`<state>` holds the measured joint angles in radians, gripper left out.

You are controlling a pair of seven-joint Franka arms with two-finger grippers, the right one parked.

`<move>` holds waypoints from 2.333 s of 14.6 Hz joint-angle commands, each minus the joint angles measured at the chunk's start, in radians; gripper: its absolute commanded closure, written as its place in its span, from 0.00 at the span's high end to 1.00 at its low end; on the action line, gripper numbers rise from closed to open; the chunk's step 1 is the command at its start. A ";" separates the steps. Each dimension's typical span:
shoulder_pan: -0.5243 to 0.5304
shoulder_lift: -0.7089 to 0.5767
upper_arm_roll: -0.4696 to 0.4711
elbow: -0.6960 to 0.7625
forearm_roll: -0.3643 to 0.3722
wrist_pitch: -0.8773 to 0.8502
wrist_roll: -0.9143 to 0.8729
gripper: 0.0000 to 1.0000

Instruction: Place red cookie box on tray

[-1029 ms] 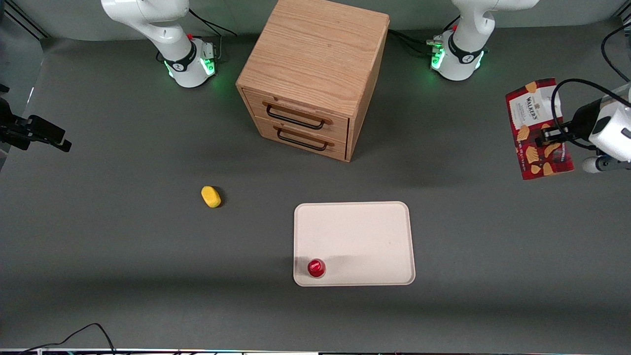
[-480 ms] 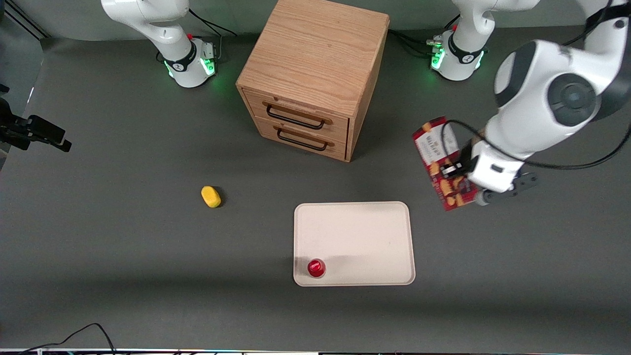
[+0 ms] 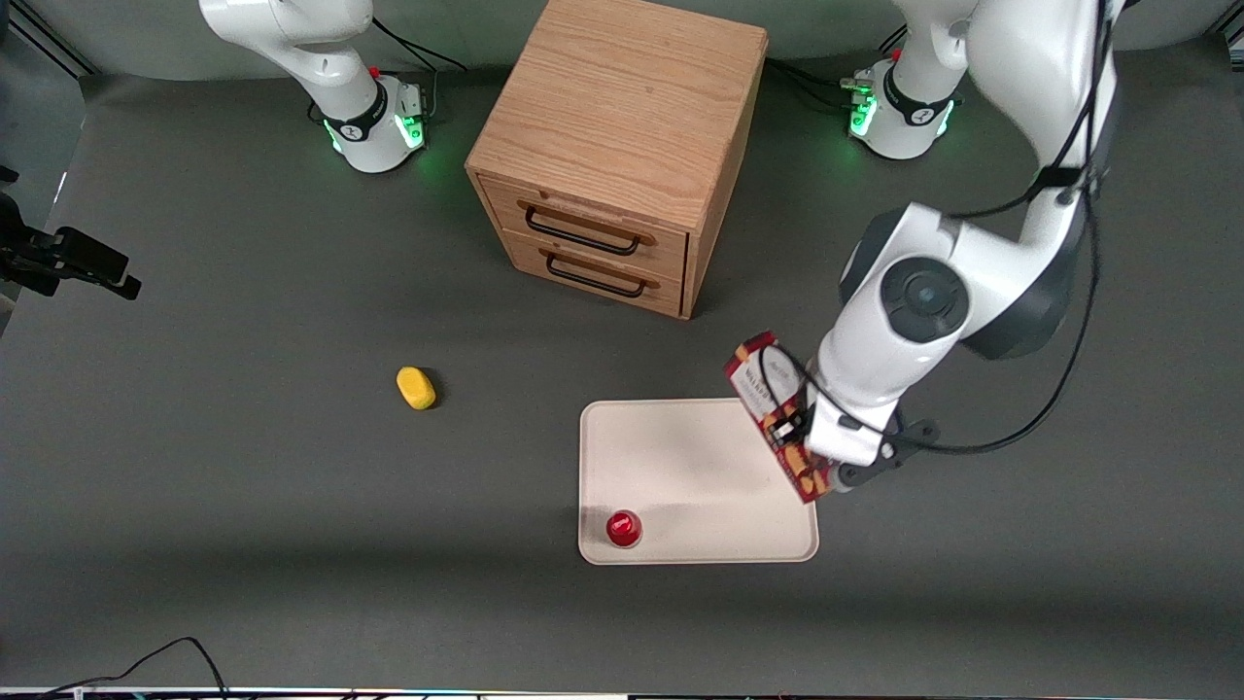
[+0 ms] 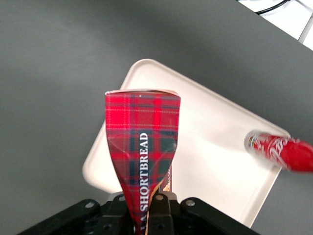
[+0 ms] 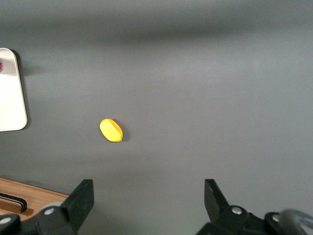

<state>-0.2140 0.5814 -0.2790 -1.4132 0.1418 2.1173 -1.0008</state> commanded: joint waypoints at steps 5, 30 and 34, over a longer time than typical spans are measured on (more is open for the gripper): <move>-0.001 0.095 0.006 -0.118 0.114 0.245 0.025 0.00; 0.036 -0.037 0.047 0.002 -0.049 -0.319 0.322 1.00; 0.071 -0.162 0.139 -0.001 -0.129 -0.474 0.557 1.00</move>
<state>-0.1570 0.4797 -0.1959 -1.3952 0.0674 1.6985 -0.5758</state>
